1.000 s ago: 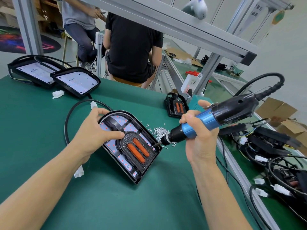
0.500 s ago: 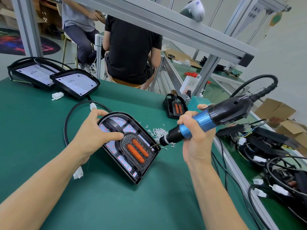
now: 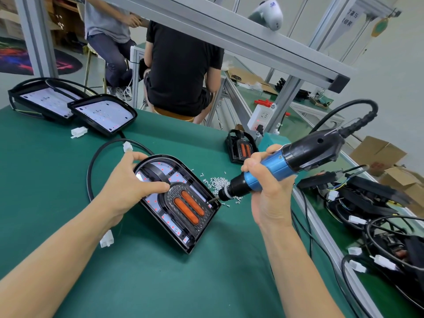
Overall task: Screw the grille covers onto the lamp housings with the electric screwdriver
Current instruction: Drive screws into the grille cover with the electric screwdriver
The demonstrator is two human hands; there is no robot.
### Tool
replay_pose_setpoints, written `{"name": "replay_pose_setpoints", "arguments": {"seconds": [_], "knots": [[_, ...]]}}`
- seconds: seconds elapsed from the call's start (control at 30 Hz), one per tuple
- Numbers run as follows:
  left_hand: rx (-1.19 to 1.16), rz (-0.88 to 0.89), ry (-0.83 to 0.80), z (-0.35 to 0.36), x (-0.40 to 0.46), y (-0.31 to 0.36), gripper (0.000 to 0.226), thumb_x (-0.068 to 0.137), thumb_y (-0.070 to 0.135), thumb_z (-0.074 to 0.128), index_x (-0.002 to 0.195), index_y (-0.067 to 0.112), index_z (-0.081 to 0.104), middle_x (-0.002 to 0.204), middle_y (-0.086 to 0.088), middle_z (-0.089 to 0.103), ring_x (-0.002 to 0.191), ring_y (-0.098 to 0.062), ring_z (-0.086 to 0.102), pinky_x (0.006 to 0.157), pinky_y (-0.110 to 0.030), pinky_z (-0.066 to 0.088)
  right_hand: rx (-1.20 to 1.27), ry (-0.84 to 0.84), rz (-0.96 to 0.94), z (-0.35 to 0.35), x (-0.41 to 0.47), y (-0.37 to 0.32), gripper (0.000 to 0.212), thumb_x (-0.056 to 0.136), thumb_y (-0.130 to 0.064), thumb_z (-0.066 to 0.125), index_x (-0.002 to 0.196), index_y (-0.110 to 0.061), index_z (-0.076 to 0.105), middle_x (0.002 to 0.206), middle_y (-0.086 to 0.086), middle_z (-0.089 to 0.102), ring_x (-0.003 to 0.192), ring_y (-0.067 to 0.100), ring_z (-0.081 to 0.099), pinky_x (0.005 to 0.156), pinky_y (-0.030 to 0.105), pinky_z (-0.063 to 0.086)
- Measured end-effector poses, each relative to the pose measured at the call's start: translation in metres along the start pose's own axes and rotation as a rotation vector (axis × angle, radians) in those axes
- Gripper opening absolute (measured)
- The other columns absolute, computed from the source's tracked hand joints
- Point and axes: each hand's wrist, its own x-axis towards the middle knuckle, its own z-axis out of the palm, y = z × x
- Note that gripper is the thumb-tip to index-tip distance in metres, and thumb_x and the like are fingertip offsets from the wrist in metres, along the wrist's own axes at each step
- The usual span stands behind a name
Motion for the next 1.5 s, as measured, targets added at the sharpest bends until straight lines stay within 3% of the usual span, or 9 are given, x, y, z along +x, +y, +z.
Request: {"name": "replay_pose_setpoints", "arguments": {"seconds": [0.27, 0.43, 0.67, 0.87, 1.03, 1.13, 1.23, 1.4, 1.5], "knots": [[0.007, -0.007, -0.003, 0.000, 0.002, 0.000, 0.069, 0.039, 0.028, 0.084, 0.098, 0.034, 0.049, 0.098, -0.005, 0.068, 0.095, -0.025, 0.063, 0.093, -0.043, 0.048, 0.009, -0.030, -0.017, 0.001, -0.001, 0.000, 0.044, 0.067, -0.005, 0.071, 0.094, -0.038, 0.064, 0.070, 0.002, 0.054, 0.076, 0.028, 0.045, 0.074, 0.028, 0.048], [0.004, -0.006, -0.005, 0.000, 0.004, -0.002, 0.068, 0.038, 0.028, 0.084, 0.096, 0.034, 0.049, 0.096, -0.003, 0.069, 0.096, -0.024, 0.063, 0.093, -0.042, 0.048, 0.005, 0.038, -0.018, 0.006, 0.001, 0.002, 0.041, 0.072, 0.004, 0.065, 0.089, -0.034, 0.062, 0.066, 0.000, 0.054, 0.068, 0.024, 0.047, 0.071, 0.028, 0.047], [-0.022, -0.026, -0.002, 0.000, 0.008, -0.005, 0.075, 0.032, 0.031, 0.086, 0.098, 0.034, 0.050, 0.100, -0.004, 0.067, 0.100, -0.024, 0.062, 0.093, -0.041, 0.048, -0.066, -0.203, 0.009, 0.008, 0.005, -0.002, 0.040, 0.067, 0.004, 0.066, 0.080, -0.033, 0.060, 0.067, 0.001, 0.053, 0.065, 0.017, 0.048, 0.070, 0.025, 0.047], [-0.045, -0.054, 0.008, -0.001, 0.009, -0.009, 0.072, 0.036, 0.026, 0.086, 0.098, 0.033, 0.050, 0.099, -0.005, 0.068, 0.101, -0.027, 0.062, 0.096, -0.044, 0.047, -0.109, -0.249, 0.018, 0.009, 0.003, -0.006, 0.031, 0.065, -0.003, 0.070, 0.076, -0.032, 0.068, 0.090, 0.015, 0.043, 0.074, 0.019, 0.046, 0.077, 0.031, 0.044], [-0.067, -0.086, 0.010, -0.005, 0.006, -0.015, 0.083, 0.034, 0.027, 0.087, 0.109, 0.025, 0.052, 0.095, -0.002, 0.070, 0.094, -0.022, 0.063, 0.092, -0.039, 0.047, 0.069, 0.050, -0.039, 0.005, -0.001, -0.003, 0.045, 0.070, 0.006, 0.064, 0.096, -0.030, 0.059, 0.074, 0.006, 0.051, 0.073, 0.023, 0.048, 0.073, 0.024, 0.048], [-0.045, -0.090, 0.017, -0.010, 0.005, -0.019, 0.074, 0.044, 0.017, 0.092, 0.107, 0.021, 0.054, 0.097, 0.000, 0.069, 0.091, -0.019, 0.063, 0.086, -0.032, 0.047, 0.200, 0.222, -0.038, -0.004, -0.001, -0.005, 0.045, 0.072, 0.004, 0.061, 0.108, -0.021, 0.047, 0.065, -0.003, 0.055, 0.067, 0.018, 0.052, 0.078, 0.028, 0.045], [0.054, -0.056, 0.022, -0.016, 0.006, -0.022, 0.058, 0.061, 0.010, 0.087, 0.109, 0.019, 0.057, 0.103, 0.003, 0.067, 0.093, -0.013, 0.062, 0.079, -0.022, 0.043, 0.285, 0.321, -0.048, -0.016, -0.004, -0.011, 0.041, 0.077, 0.002, 0.060, 0.109, -0.022, 0.048, 0.065, -0.005, 0.055, 0.062, 0.013, 0.055, 0.079, 0.028, 0.044], [0.221, -0.074, -0.043, -0.024, 0.010, -0.018, 0.066, 0.067, 0.013, 0.084, 0.126, 0.015, 0.054, 0.122, 0.001, 0.058, 0.115, -0.014, 0.051, 0.100, -0.028, 0.035, 0.485, 0.457, -0.014, -0.043, -0.013, -0.014, 0.033, 0.089, 0.006, 0.052, 0.101, -0.025, 0.052, 0.066, -0.007, 0.057, 0.060, 0.010, 0.055, 0.071, 0.023, 0.050], [0.327, -0.023, 0.001, -0.021, 0.009, -0.006, 0.060, 0.071, 0.015, 0.081, 0.125, 0.016, 0.055, 0.127, 0.000, 0.056, 0.116, -0.014, 0.050, 0.099, -0.029, 0.034, 0.509, 0.569, 0.026, -0.058, -0.023, -0.009, 0.031, 0.090, 0.005, 0.051, 0.095, -0.025, 0.054, 0.069, -0.007, 0.056, 0.059, 0.009, 0.055, 0.072, 0.023, 0.051]]}}
